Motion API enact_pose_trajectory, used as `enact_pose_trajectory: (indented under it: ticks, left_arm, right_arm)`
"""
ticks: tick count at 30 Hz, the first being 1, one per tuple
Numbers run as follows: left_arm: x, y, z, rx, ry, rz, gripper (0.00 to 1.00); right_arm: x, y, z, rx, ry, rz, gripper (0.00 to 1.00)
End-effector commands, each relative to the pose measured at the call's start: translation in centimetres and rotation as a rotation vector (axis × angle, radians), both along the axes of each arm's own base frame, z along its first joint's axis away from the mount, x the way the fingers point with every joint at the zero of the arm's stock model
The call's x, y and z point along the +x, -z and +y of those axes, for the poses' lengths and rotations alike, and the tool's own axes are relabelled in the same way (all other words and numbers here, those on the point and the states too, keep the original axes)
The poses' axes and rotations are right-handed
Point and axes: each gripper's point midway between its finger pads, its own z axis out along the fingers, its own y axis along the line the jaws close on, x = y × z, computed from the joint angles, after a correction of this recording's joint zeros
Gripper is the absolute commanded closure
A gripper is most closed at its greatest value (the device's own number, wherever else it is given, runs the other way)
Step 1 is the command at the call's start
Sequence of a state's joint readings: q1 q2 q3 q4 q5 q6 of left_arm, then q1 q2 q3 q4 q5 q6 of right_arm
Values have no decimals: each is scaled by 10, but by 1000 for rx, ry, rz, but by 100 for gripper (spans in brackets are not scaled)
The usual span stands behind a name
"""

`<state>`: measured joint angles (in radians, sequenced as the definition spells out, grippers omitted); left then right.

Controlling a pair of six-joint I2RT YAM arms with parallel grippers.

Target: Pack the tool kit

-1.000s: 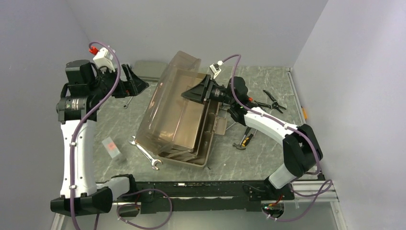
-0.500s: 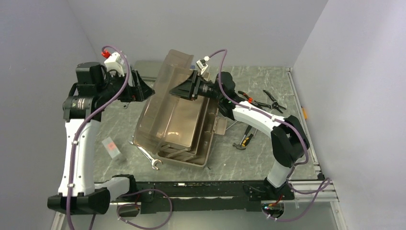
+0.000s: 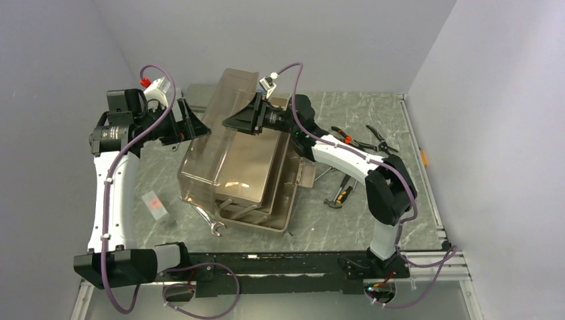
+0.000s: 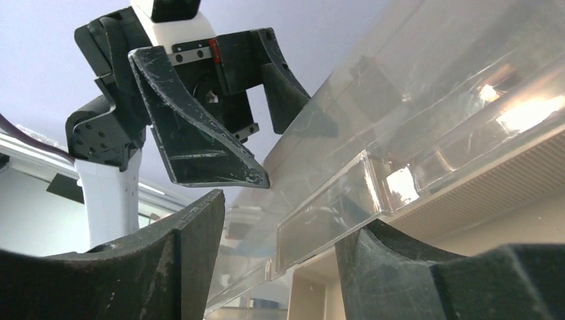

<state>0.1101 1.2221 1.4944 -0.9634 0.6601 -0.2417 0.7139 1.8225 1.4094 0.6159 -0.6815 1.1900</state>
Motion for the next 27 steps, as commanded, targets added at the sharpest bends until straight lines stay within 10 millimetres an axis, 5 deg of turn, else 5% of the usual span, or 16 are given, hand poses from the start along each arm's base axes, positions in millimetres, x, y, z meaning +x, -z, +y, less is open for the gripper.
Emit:
enact_pose_trajectory:
  ticks: [1, 7, 15, 22, 27]
  left_arm:
    - [0, -9, 13, -30, -50, -24, 5]
    - [2, 10, 28, -138, -113, 5, 5]
    - [6, 35, 30, -219, -108, 32, 7]
    - [4, 47, 33, -218, -107, 57, 8]
    - [1, 63, 42, -195, -155, 61, 8]
  right_arm:
    - [-2, -25, 12, 45, -16, -62, 34]
    - [0, -21, 19, 20, -23, -45, 9]
    - [2, -26, 8, -24, 18, -55, 7]
    - [7, -40, -38, -40, 103, -100, 8]
    - [1, -41, -95, -148, 217, -154, 9]
